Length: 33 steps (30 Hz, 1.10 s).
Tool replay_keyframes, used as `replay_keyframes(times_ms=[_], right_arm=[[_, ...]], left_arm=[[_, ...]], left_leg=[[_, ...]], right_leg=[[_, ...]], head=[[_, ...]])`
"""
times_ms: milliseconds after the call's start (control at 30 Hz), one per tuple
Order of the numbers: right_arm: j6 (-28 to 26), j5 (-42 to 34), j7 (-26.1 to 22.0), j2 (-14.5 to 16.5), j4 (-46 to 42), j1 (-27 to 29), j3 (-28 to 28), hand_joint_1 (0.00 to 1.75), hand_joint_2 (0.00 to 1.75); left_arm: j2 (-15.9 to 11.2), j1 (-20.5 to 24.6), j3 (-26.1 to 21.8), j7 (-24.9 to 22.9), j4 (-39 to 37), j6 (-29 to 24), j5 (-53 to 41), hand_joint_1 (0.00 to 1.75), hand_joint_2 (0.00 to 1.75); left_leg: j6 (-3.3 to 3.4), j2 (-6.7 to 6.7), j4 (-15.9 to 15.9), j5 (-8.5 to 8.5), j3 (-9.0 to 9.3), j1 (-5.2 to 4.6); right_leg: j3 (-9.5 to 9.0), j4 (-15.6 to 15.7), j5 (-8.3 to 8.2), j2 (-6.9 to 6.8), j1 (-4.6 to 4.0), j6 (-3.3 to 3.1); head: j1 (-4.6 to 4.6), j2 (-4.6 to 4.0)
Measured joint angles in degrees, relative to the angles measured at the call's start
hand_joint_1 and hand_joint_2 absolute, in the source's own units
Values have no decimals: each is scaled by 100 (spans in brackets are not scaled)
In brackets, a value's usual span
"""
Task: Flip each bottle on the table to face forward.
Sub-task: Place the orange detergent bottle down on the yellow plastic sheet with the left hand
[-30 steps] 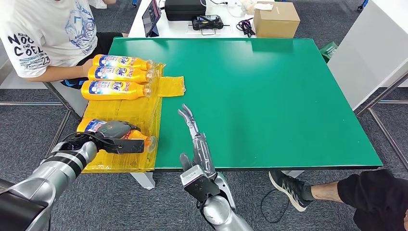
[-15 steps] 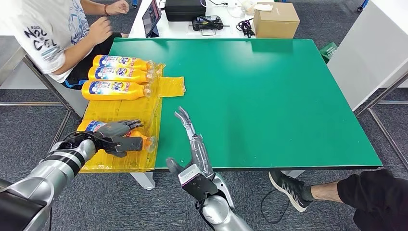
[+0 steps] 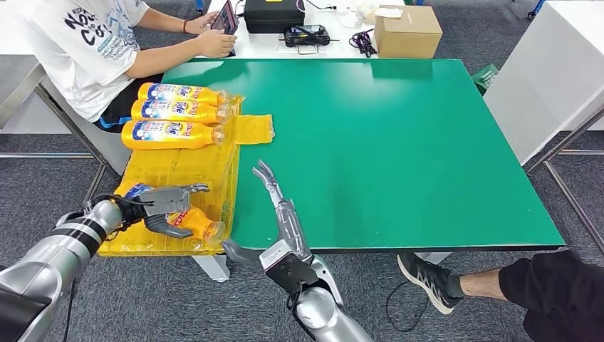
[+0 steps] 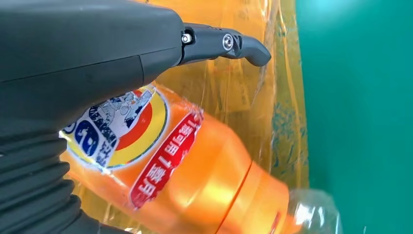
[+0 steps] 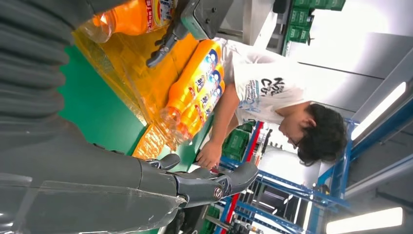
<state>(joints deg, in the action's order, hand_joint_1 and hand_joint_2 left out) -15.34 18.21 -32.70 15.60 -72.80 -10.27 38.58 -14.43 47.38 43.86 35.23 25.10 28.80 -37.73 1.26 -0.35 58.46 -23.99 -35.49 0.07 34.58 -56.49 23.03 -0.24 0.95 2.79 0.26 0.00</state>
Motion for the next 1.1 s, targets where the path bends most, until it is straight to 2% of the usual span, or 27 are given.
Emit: replay_keyframes(times_ms=[133, 267, 633, 800, 933, 1000, 1100], right_arm=[[-46, 17, 8, 3, 60, -10, 1, 0, 175], [-72, 68, 49, 3, 88, -10, -2, 0, 175], [-81, 195, 147, 3, 116, -8, -8, 0, 175], [-86, 320, 246, 3, 117, 12, -31, 0, 175], [-101, 389, 323, 3, 121, 24, -40, 0, 175], [-92, 425, 352, 3, 137, 26, -38, 0, 175], [-54, 443, 402, 3, 179, 28, -36, 0, 175]], left_arm=[[87, -225, -64, -128, 104, -825, 142, 0, 0], [305, -409, -117, -301, 155, -1796, -66, 0, 0], [697, -663, -338, -390, 222, -2749, -212, 0, 0], [1039, -1004, -836, -474, 451, -4298, -380, 0, 0], [1335, -1166, -1438, -514, 784, -5006, -588, 0, 0], [1428, -1216, -1669, -691, 927, -5696, -1168, 0, 0], [1489, -1319, -1935, -1092, 1189, -6677, -2521, 0, 0]], left_leg=[[0, -2, 0, 0, 1, -1], [0, -10, 0, 0, 0, -2], [1, -22, 1, 1, 2, -3], [2, -20, 4, 1, -6, -4], [1, -17, 4, 0, -14, -4], [1, -14, 4, -1, -16, -4], [1, -12, 4, -1, -21, -2]], right_leg=[[0, 2, 0, 0, 1, 0], [-1, 3, 1, -3, 1, 1], [-8, 4, 2, -13, 2, 2], [2, 4, 2, -12, 2, 3], [8, 4, 1, -11, 2, 4], [13, 4, 1, -9, 2, 4], [20, 4, 2, -8, 0, 3]], head=[[1, 0], [0, 0], [1, 0], [1, 0], [0, 0], [-1, 0], [-2, 0]])
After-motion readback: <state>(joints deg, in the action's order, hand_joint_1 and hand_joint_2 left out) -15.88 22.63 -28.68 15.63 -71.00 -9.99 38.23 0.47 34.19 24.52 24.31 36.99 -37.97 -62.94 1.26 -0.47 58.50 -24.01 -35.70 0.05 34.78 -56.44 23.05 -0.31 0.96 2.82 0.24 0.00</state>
